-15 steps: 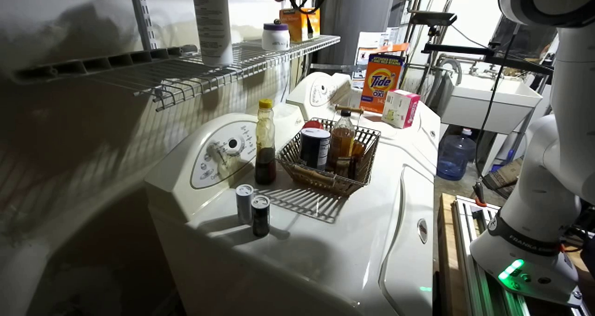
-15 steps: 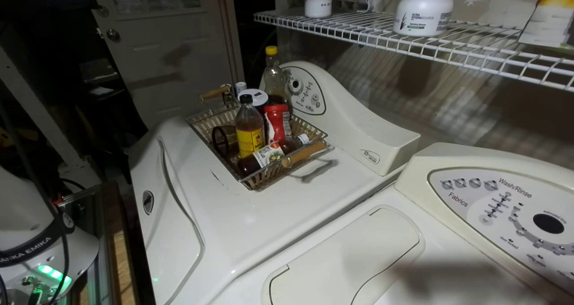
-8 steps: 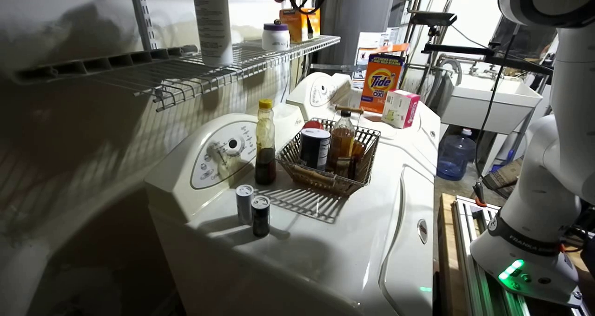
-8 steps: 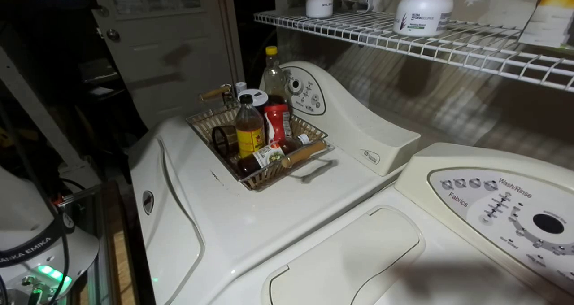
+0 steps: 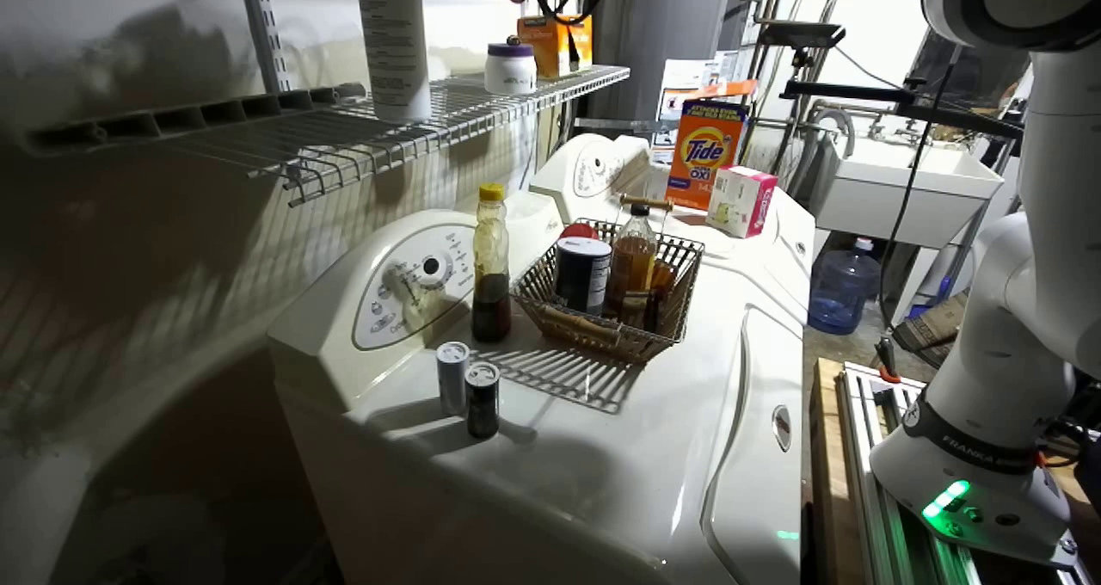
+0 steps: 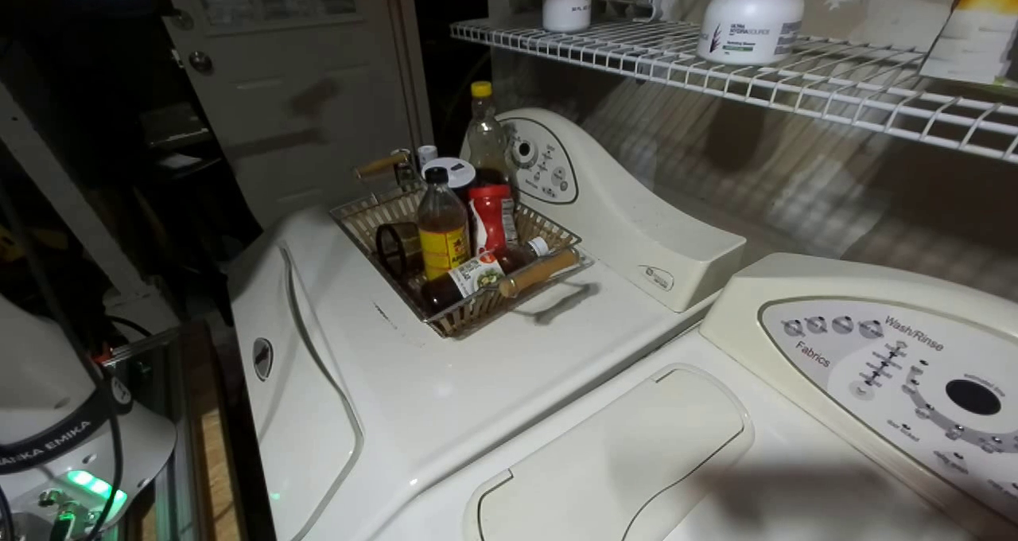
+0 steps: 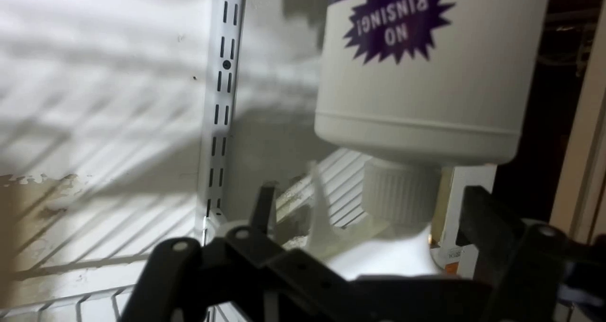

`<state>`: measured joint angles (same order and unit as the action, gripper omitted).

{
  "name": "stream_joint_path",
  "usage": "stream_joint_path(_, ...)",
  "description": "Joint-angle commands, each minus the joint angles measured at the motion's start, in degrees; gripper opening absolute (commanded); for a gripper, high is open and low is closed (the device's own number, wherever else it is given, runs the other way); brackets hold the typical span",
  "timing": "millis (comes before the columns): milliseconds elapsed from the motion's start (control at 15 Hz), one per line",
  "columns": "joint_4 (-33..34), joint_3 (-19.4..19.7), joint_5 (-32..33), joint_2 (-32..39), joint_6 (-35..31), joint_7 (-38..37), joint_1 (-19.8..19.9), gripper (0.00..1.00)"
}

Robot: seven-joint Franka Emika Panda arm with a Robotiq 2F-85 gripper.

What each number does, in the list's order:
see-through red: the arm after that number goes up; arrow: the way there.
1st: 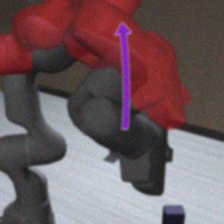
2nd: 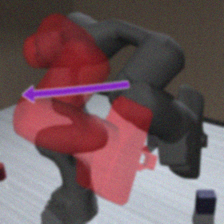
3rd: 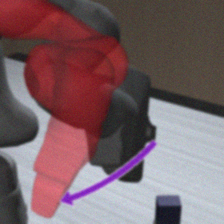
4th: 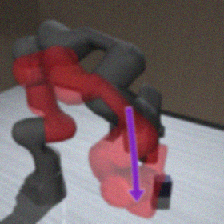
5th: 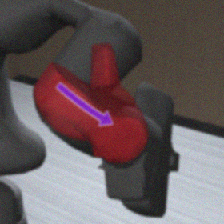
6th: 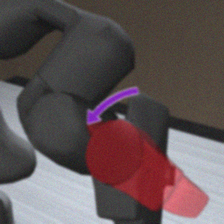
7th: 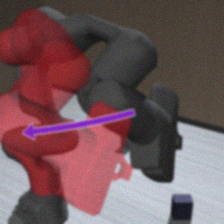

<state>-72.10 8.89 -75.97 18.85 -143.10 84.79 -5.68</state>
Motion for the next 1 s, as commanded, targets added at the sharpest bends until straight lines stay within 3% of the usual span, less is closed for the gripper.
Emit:
stream_joint_path(0,2.73,-0.18,-0.9,1.47,0.79,-0.08,0.57,1.0)
stream_joint_path(533,-1.29,1.31,2.93,-1.58,-0.62,-5.49,-0.45,1.0)
stream_joint_path(933,-6.11,3.47,14.37,-6.52,0.13,-13.74,-2.55,1.0)
